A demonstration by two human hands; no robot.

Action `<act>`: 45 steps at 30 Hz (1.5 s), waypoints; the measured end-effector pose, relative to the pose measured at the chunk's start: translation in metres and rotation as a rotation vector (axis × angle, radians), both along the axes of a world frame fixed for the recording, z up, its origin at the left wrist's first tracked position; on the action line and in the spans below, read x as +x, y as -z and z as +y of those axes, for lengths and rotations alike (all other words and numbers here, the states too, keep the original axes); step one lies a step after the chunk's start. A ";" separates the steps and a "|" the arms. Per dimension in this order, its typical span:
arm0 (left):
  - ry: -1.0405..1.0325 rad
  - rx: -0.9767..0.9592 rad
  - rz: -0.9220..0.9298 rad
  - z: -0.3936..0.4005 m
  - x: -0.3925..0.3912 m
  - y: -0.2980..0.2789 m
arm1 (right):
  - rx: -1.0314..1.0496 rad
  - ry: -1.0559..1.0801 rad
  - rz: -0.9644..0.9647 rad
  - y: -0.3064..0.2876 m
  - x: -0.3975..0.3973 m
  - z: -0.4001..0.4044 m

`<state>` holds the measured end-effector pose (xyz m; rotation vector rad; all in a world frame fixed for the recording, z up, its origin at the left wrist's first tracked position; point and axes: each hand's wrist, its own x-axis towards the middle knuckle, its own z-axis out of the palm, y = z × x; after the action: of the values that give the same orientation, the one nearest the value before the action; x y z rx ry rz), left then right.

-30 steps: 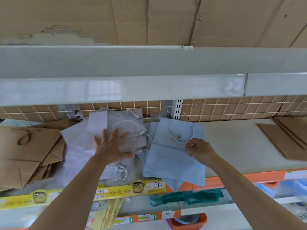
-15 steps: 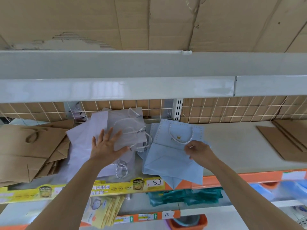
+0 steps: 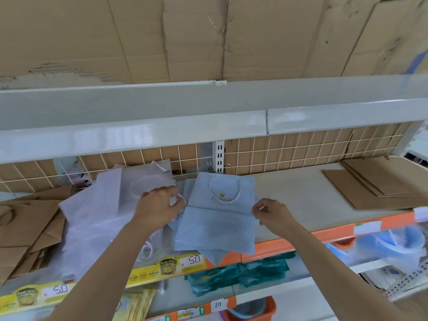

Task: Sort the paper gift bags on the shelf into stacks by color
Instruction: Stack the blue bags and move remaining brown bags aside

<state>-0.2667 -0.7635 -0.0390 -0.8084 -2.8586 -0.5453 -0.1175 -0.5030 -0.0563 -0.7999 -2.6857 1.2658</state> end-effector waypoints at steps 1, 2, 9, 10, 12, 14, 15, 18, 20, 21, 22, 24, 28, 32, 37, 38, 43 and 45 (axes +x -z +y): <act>0.024 -0.012 -0.033 0.011 0.007 -0.003 | 0.001 0.009 -0.001 0.000 0.005 0.007; 0.046 -0.030 -0.065 0.022 0.014 -0.005 | 0.003 0.017 0.000 0.000 0.011 0.014; 0.193 -0.058 -0.205 0.117 0.070 -0.001 | 0.001 -0.030 -0.040 -0.011 0.062 0.085; 0.204 -0.062 -0.228 0.133 0.078 -0.001 | 0.009 -0.031 -0.043 -0.012 0.072 0.098; 0.213 -0.065 -0.270 0.167 0.094 0.001 | 0.034 -0.024 -0.054 -0.013 0.094 0.127; 0.212 -0.092 -0.297 0.201 0.111 0.004 | 0.063 -0.020 -0.073 -0.013 0.117 0.158; 0.209 -0.110 -0.300 0.218 0.120 0.007 | 0.066 -0.019 -0.082 -0.013 0.128 0.174; 0.185 -0.108 -0.301 0.265 0.146 0.016 | 0.061 -0.010 -0.094 -0.012 0.158 0.222; 0.150 -0.081 -0.343 0.295 0.162 0.021 | 0.070 0.001 -0.103 -0.011 0.176 0.252; 0.138 -0.081 -0.368 0.308 0.170 0.023 | 0.082 0.004 -0.113 -0.010 0.185 0.266; 0.128 -0.095 -0.388 0.320 0.176 0.026 | 0.087 0.009 -0.121 -0.010 0.192 0.280; 0.111 -0.131 -0.414 0.343 0.186 0.030 | 0.067 0.024 -0.120 -0.009 0.206 0.306; 0.078 -0.170 -0.389 0.390 0.198 0.037 | 0.056 0.049 -0.130 -0.005 0.229 0.353; 0.092 -0.189 -0.390 0.444 0.202 0.041 | 0.027 0.094 -0.134 0.006 0.243 0.397; 0.122 -0.191 -0.420 0.520 0.199 0.044 | 0.061 0.123 -0.155 0.015 0.248 0.459; 0.124 -0.179 -0.428 0.534 0.196 0.046 | 0.071 0.134 -0.154 0.016 0.247 0.472; 0.099 -0.127 -0.578 0.605 0.185 0.059 | 0.126 0.192 -0.224 0.018 0.233 0.545; 0.065 -0.039 -0.700 0.631 0.182 0.064 | 0.154 0.248 -0.207 0.023 0.227 0.574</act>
<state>-0.0850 -0.1326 -0.1034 -0.8487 -3.4801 -0.9428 0.1092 0.0708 -0.0792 -1.2564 -2.6839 0.9566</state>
